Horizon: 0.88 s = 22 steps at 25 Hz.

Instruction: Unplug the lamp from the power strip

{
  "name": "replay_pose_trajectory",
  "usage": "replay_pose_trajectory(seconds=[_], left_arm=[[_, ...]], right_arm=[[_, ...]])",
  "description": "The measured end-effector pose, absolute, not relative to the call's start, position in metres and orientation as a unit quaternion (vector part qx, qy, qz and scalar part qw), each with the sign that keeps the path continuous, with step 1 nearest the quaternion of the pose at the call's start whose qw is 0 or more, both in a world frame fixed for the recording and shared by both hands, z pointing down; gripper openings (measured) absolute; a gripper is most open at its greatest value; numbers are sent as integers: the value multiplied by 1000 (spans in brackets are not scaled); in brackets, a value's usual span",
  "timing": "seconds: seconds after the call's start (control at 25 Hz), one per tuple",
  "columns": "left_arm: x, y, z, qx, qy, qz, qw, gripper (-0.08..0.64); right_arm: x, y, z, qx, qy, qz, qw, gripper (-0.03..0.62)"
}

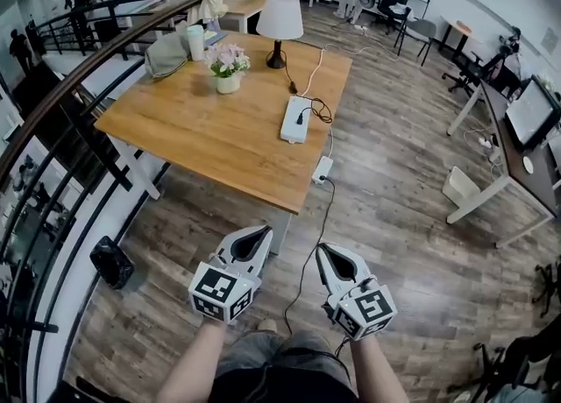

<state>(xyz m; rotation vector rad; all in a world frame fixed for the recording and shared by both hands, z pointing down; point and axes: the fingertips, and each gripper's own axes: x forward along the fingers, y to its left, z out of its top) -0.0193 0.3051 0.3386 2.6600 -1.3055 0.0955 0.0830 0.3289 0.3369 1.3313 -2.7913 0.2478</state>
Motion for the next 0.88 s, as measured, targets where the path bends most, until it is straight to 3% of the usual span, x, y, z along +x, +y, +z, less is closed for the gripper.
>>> replay_pose_trajectory(seconds=[0.4, 0.88], left_arm=[[-11, 270, 353, 894, -433, 31, 110, -6], [-13, 151, 364, 886, -449, 38, 107, -6]], right_arm=[[88, 290, 345, 427, -901, 77, 7, 6], [85, 162, 358, 406, -909, 96, 4, 6]])
